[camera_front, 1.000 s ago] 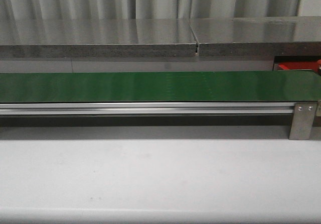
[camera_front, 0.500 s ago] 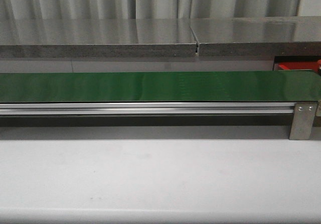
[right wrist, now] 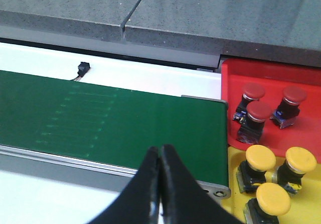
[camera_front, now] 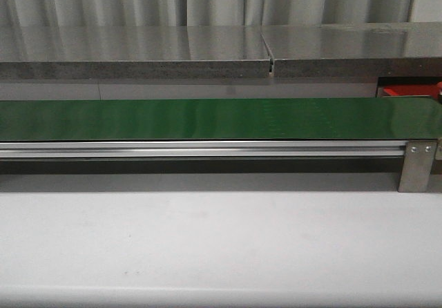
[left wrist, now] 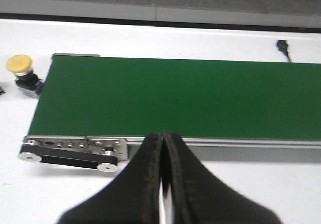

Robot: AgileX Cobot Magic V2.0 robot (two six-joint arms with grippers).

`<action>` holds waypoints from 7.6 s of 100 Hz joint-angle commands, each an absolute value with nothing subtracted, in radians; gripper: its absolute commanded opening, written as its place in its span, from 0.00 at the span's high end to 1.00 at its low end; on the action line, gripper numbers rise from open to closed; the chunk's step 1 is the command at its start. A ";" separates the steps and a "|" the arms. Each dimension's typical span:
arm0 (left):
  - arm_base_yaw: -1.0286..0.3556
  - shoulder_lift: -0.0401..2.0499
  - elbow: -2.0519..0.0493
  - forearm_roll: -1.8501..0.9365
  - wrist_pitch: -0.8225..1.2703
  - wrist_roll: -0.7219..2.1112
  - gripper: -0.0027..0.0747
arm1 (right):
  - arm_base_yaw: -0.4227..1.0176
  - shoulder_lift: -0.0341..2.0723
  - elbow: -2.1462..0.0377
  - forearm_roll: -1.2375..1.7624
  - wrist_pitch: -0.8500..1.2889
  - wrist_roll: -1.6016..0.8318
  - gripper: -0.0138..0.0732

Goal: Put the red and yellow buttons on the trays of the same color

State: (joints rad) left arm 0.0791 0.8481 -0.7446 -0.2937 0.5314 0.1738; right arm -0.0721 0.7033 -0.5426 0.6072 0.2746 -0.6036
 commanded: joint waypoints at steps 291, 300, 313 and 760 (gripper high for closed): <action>0.532 2.260 -1.972 -0.396 0.652 -0.169 0.62 | -0.072 0.698 -0.566 0.609 0.210 -0.616 0.93; 0.532 2.260 -1.972 -0.396 0.652 -0.169 0.66 | -0.072 0.698 -0.566 0.609 0.210 -0.616 0.93; 0.532 2.260 -1.972 -0.396 0.652 -0.169 0.68 | -0.072 0.698 -0.566 0.609 0.210 -0.616 0.93; 0.432 2.162 -1.758 -0.503 0.568 -0.145 0.73 | -0.072 0.698 -0.566 0.609 0.210 -0.616 0.93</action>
State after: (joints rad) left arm 0.4349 2.2154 -1.7265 -0.4758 0.6049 -0.1379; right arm -0.0721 0.7033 -0.5404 0.6072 0.2746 -0.6117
